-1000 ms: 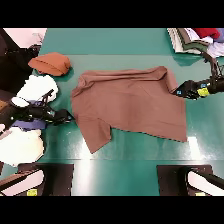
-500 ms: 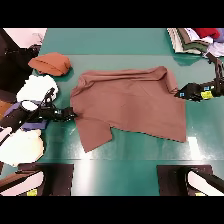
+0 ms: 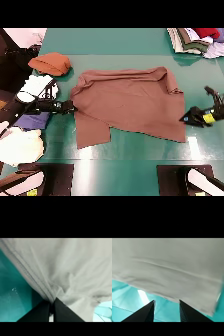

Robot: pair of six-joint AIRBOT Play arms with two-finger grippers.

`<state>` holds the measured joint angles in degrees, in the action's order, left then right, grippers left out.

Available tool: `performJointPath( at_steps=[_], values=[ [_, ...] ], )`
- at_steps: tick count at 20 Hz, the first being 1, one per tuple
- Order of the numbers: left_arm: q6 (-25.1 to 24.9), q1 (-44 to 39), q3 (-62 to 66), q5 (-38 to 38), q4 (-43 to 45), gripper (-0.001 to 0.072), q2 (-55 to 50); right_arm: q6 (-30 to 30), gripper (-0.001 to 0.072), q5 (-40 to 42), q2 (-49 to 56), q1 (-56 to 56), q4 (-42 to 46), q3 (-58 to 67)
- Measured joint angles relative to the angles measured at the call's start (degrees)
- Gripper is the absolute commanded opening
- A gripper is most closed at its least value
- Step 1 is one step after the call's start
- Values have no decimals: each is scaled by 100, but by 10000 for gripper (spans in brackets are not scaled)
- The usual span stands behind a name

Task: Fold the shirts.

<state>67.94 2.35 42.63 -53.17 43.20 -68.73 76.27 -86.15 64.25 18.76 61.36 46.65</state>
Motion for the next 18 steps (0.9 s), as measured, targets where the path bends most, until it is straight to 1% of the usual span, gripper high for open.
performJointPath(
  at_steps=[4, 7, 10, 14, 15, 16, 17, 18],
  values=[
    [-70, 0, 142, -164, -11, 26, 0, -149, 358, 96, 0, 1104, 26, -680],
    [-98, 2, 177, -195, -13, 27, 0, -245, 358, 212, 0, 1497, 116, -916],
    [-103, 0, 188, -216, -13, 27, 0, -273, 358, 299, 46, 1425, 490, -1003],
    [-107, 0, 192, -238, -15, 27, 0, -227, 353, 352, 291, 1027, 730, -1045],
    [-107, 2, 192, -243, -13, 27, 0, -203, 304, 341, 367, 903, 752, -1047],
    [-109, 2, 195, -260, -13, 27, 0, -201, 303, 332, 431, 778, 769, -1047],
    [-122, 2, 192, -273, -13, 27, 0, -190, 234, 328, 479, 651, 776, -1051],
    [-144, 2, 195, -304, -11, 26, 0, -190, 74, 354, 496, 546, 802, -1054]
  ],
)
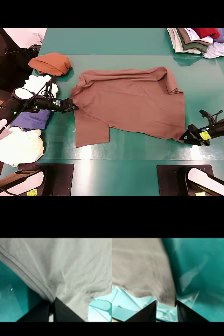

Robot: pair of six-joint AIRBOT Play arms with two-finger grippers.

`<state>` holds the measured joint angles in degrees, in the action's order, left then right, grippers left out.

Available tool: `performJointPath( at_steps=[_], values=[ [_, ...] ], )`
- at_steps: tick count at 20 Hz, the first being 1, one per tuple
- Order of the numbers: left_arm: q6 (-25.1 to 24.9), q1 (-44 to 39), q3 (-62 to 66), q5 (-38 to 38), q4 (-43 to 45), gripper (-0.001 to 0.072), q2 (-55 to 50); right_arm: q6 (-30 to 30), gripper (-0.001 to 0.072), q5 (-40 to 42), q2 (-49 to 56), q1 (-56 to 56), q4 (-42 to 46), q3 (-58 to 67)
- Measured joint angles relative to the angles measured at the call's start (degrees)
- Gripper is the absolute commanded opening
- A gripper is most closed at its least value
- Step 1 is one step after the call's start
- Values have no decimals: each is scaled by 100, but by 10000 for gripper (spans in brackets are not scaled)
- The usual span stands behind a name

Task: Fold the shirts.

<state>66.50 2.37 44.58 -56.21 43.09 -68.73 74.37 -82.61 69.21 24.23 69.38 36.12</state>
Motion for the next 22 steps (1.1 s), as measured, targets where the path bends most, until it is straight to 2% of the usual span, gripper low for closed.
performJointPath(
  at_steps=[1, 6, 10, 16, 22],
  values=[
    [-15, 0, 0, -13, 2, 26, 0, 0, 16, 76, -4, -98, 61, -4],
    [-61, 11, 229, -107, 37, 25, 52, 4, 15, 186, -481, -332, 85, 22],
    [-59, 11, 1071, -81, 120, 26, 588, 7, 15, 173, -1204, -372, -184, 621],
    [-57, 13, 3556, -22, 192, 26, 1620, 13, 15, 461, -2022, -382, -1296, 3206],
    [-44, 13, 6354, -33, 251, 26, 1947, 61, 15, 793, -2221, -304, -1617, 6304]
  ],
)
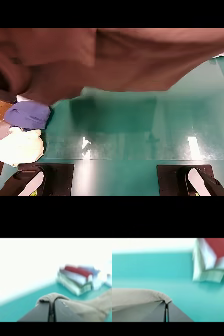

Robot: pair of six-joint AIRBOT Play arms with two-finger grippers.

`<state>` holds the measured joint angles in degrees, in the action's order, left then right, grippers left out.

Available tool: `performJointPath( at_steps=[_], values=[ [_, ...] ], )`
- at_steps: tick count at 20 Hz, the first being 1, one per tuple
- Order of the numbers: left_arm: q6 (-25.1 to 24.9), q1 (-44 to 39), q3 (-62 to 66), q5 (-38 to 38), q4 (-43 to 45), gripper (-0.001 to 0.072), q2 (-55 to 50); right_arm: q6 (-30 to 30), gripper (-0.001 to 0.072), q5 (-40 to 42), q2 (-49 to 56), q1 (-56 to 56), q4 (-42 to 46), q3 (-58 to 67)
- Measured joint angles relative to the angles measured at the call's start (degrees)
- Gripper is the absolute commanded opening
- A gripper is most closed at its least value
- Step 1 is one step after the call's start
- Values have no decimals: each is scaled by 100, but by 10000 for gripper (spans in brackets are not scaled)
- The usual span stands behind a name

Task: Fold the shirts.

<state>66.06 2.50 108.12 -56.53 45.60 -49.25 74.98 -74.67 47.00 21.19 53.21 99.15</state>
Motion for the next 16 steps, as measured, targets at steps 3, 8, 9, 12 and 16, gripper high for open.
performJointPath(
  at_steps=[3, 8, 9, 12, 16],
  values=[
    [72, 0, 1001, 0, 17, 26, 37, 107, 15, 24, -17, 280, -28, 1075],
    [382, 0, 1471, -249, 160, 26, 52, 271, 15, -57, -31, 802, -79, 1751],
    [479, 0, 1274, -348, 271, 26, 42, 289, 15, -74, 0, 824, -79, 1670],
    [708, 0, 254, -592, 485, 26, -70, 317, 14, -284, 315, 662, -55, 1257],
    [824, 0, -1379, -883, 564, 27, -595, 356, 14, -671, 1235, -31, 195, 496]
  ],
)
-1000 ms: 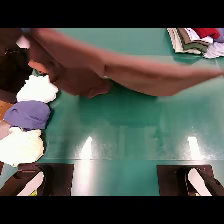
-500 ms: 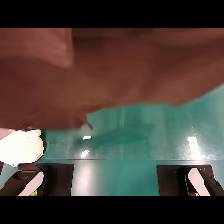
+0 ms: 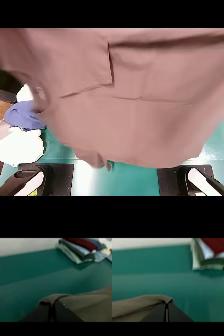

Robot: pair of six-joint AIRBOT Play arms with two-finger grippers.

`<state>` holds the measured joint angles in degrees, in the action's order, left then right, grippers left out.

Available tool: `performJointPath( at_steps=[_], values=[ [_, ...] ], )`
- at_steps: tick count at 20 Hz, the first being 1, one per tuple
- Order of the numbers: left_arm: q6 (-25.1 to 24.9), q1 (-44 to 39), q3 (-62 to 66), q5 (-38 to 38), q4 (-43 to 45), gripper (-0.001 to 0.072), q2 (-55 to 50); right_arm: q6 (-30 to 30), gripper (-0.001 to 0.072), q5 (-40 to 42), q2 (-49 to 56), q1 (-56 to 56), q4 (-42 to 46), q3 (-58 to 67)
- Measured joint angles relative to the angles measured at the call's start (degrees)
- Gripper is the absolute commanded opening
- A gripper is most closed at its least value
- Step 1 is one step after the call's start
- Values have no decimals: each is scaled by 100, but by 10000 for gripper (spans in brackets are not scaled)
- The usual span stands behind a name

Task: Fold the shirts.

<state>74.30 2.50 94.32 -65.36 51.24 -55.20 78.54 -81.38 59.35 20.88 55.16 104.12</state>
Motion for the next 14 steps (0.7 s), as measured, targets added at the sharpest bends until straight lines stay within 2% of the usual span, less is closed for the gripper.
performJointPath(
  at_steps=[3, 6, 10, 14],
  values=[
    [-90, 0, -841, 37, 33, 27, -748, 72, 15, -131, 846, -595, 540, -533],
    [-385, 0, -1180, 437, -24, 27, -1639, 105, 14, 26, 1794, -1069, 935, -831],
    [-817, -2, -1329, 1528, -367, 27, -2562, 129, 14, 651, 2940, -1421, 1143, -629],
    [-1220, 2, -1370, 2500, -643, 27, -3023, 133, 14, 1150, 3729, -1561, 1204, 0]
  ],
)
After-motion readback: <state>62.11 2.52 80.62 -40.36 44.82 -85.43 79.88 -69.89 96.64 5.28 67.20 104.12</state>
